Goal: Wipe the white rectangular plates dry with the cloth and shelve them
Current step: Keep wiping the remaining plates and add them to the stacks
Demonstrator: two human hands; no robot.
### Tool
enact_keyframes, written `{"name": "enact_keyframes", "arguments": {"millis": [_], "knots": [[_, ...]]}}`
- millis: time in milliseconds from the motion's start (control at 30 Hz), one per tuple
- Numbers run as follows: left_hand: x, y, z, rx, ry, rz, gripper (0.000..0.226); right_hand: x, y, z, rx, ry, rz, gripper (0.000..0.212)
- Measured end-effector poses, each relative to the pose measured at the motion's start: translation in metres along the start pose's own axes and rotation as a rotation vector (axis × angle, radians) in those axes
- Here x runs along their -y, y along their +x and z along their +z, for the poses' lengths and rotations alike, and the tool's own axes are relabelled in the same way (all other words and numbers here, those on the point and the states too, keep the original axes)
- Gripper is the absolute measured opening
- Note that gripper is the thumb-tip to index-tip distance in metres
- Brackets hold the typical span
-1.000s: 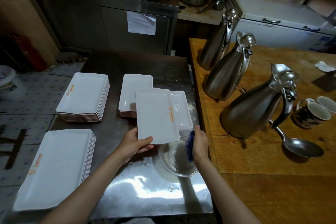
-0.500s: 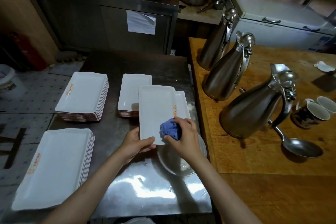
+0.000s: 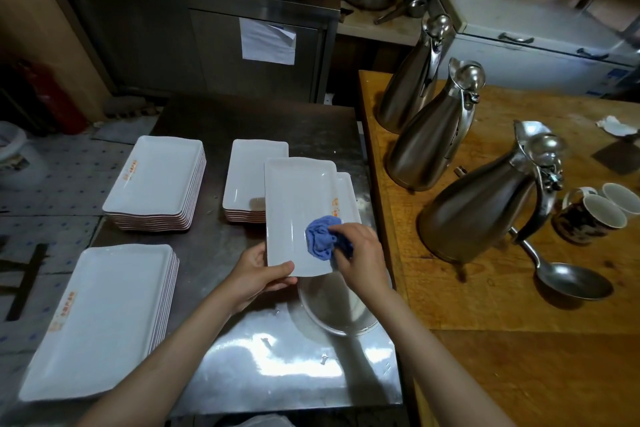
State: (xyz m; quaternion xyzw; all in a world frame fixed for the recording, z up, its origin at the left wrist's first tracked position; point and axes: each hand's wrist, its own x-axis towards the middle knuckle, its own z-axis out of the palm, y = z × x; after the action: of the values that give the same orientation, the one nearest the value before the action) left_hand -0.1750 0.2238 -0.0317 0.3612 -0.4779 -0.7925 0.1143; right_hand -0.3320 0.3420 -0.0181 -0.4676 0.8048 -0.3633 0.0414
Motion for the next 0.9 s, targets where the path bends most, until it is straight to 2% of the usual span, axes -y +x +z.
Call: {"name": "enact_keyframes", "arguments": {"millis": [200, 400, 533, 900], "knots": [[-0.004, -0.002, 0.001, 0.040, 0.044, 0.020, 0.033, 0.005, 0.033, -0.008, -0.017, 0.034, 0.219, 0.035], [-0.009, -0.004, 0.003, 0.079, 0.053, 0.017, 0.034, 0.007, 0.066, -0.011, -0.138, 0.025, 0.216, 0.031], [-0.010, -0.008, 0.002, 0.116, 0.100, -0.008, 0.034, 0.009, 0.083, -0.018, -0.185, 0.042, 0.312, 0.035], [-0.017, -0.011, 0.001, 0.200, 0.220, -0.037, 0.030, 0.014, 0.090, -0.022, -0.114, 0.020, 0.293, 0.033]]}}
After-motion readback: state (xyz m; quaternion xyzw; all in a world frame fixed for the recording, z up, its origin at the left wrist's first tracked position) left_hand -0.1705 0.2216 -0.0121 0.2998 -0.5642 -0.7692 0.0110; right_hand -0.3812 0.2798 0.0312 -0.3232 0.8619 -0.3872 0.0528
